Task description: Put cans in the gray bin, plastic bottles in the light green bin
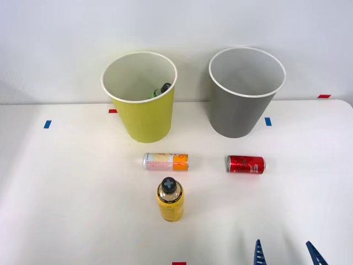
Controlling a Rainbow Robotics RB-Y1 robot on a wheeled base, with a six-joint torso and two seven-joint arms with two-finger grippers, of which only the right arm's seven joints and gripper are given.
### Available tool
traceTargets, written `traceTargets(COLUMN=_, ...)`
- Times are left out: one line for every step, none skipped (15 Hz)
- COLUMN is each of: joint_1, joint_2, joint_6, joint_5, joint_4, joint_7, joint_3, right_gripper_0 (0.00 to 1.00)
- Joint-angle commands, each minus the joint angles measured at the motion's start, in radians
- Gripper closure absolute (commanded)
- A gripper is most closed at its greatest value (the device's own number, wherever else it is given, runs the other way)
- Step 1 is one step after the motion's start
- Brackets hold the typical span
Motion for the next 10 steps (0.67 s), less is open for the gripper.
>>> traceTargets(joint_1=0.000, joint_2=0.000, joint_6=0.000, joint_5=0.000, joint_4=0.000, joint_7=0.000, joint_3=0.000, right_gripper_0=0.00)
traceTargets(joint_1=0.000, joint_2=0.000, joint_6=0.000, joint_5=0.000, joint_4=0.000, joint_7=0.000, joint_3=0.000, right_gripper_0=0.00)
traceTargets(joint_1=0.000, joint_2=0.000, joint_6=0.000, joint_5=0.000, joint_4=0.000, joint_7=0.000, joint_3=0.000, right_gripper_0=0.00)
traceTargets(joint_1=0.000, joint_2=0.000, joint_6=0.000, joint_5=0.000, joint_4=0.000, joint_7=0.000, joint_3=0.000, right_gripper_0=0.00)
traceTargets(joint_1=0.000, joint_2=0.000, joint_6=0.000, joint_5=0.000, joint_4=0.000, joint_7=0.000, joint_3=0.000, right_gripper_0=0.00)
traceTargets(joint_1=0.000, joint_2=0.000, joint_6=0.000, joint_5=0.000, joint_4=0.000, joint_7=0.000, joint_3=0.000, right_gripper_0=0.00)
traceTargets(joint_1=0.000, joint_2=0.000, joint_6=0.000, joint_5=0.000, joint_4=0.000, joint_7=0.000, joint_3=0.000, right_gripper_0=0.00)
traceTargets(joint_1=0.000, joint_2=0.000, joint_6=0.000, joint_5=0.000, joint_4=0.000, joint_7=0.000, joint_3=0.000, right_gripper_0=0.00)
traceTargets(joint_1=0.000, joint_2=0.000, joint_6=0.000, joint_5=0.000, joint_4=0.000, joint_7=0.000, joint_3=0.000, right_gripper_0=0.00)
traceTargets(joint_1=0.000, joint_2=0.000, joint_6=0.000, joint_5=0.000, joint_4=0.000, joint_7=0.000, joint_3=0.000, right_gripper_0=0.00)
